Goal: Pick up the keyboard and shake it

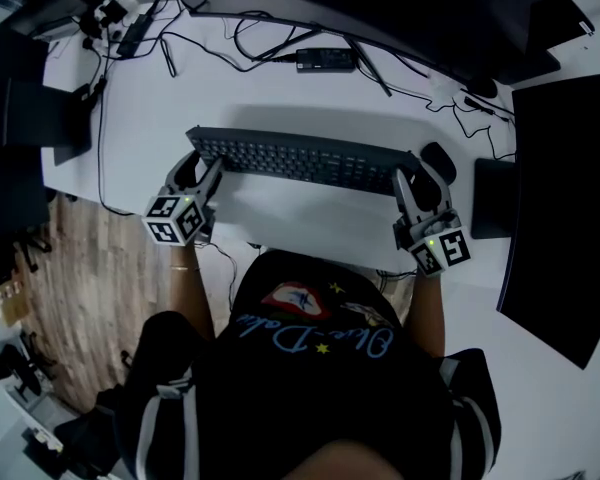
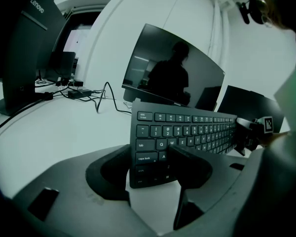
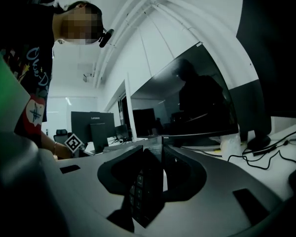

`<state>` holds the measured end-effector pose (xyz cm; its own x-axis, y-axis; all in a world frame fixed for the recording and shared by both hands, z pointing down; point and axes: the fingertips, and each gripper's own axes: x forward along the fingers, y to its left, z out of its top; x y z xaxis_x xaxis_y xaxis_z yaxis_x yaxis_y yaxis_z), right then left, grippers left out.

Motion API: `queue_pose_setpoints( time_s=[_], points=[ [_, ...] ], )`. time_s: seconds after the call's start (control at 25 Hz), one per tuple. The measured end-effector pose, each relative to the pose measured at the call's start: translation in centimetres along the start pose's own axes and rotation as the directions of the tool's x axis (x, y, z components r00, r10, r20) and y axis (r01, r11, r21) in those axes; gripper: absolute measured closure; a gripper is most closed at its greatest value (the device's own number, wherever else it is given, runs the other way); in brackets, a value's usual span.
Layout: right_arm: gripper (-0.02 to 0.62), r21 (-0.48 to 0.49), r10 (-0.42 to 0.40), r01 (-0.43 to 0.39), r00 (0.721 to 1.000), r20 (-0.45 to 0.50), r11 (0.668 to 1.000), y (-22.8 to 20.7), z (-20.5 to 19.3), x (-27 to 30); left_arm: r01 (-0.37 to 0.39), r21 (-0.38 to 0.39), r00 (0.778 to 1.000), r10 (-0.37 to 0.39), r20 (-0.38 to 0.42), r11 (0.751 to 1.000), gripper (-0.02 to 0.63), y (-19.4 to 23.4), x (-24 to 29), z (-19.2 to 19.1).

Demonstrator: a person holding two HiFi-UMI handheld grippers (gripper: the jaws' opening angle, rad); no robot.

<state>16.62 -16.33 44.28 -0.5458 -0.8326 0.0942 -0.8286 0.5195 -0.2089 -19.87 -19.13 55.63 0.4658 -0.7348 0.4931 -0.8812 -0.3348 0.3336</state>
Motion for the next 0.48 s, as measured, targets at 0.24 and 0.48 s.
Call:
queue_pose_setpoints(
  time_s=[0.24, 0.48],
  points=[
    [0.491, 0.093, -0.025, 0.029, 0.999, -0.035, 0.995, -0.6, -2.1, 0.6, -0.015, 0.018, 1.000, 0.015, -0.025, 1.000, 0.380, 0.9, 0.5, 0.0],
    [0.486, 0.143, -0.070, 0.080, 0.995, -0.076, 0.986, -1.7, -3.9, 1.1, -0.019, 0.026, 0.998, 0.020, -0.052, 0.999, 0.380, 1.3, 1.1, 0.0]
  ],
)
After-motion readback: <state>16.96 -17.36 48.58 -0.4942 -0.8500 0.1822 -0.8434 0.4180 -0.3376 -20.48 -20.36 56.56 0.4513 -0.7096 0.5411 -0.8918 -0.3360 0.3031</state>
